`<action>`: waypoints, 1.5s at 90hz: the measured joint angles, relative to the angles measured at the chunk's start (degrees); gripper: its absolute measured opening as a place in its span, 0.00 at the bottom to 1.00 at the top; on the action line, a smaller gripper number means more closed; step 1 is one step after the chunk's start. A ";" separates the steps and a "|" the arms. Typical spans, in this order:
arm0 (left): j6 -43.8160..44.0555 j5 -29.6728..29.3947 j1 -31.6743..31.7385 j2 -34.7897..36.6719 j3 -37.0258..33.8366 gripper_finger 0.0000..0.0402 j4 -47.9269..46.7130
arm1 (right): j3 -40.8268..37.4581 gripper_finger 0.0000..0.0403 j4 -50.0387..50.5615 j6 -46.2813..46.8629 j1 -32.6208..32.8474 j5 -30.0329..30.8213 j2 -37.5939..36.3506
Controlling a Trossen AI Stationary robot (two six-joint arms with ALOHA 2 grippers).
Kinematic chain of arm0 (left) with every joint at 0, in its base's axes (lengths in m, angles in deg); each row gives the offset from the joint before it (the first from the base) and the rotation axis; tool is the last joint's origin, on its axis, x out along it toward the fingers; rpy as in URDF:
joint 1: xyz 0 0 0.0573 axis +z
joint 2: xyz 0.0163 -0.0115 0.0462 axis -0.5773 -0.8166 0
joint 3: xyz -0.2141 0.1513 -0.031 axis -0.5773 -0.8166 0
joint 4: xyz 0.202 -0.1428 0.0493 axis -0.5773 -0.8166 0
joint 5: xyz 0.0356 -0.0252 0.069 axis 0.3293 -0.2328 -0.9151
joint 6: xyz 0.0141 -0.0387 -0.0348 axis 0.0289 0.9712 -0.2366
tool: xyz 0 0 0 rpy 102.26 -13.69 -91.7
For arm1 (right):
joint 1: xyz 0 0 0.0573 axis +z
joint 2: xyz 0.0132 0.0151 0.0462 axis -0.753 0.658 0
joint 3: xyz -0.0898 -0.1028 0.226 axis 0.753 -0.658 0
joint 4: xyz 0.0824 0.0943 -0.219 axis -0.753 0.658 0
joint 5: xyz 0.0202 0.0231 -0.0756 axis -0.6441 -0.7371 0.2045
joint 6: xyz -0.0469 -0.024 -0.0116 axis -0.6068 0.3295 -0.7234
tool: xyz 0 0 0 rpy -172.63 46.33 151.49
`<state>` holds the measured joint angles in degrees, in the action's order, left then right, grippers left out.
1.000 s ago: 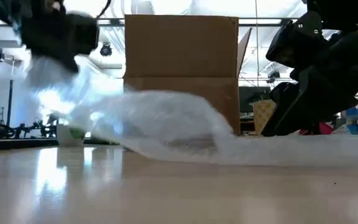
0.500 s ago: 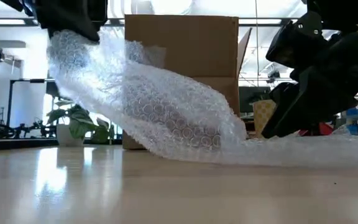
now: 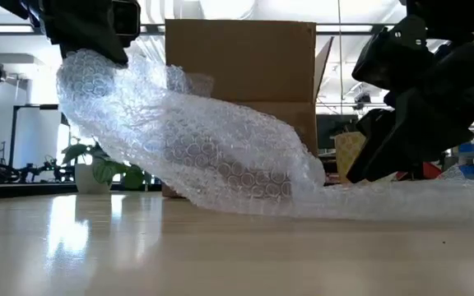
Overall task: Wrap mug
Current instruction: Wrap the yellow mug with a bubble wrap
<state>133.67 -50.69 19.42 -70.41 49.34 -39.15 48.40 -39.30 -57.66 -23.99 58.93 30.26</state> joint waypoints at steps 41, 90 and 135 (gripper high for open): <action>0.46 0.00 0.00 0.00 0.00 0.00 -0.01 | 0.00 0.49 -0.04 0.00 0.00 0.00 0.00; 0.98 0.68 -1.40 0.00 0.00 0.00 0.14 | -0.02 0.49 -10.27 -3.61 0.00 -3.17 5.95; -2.58 -5.32 -2.93 0.04 -0.04 0.00 0.38 | 3.98 0.48 -9.84 -10.50 -0.02 -3.11 6.23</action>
<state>131.09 -56.01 16.49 -70.36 49.30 -38.77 52.38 -49.14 -68.16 -24.01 55.82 36.49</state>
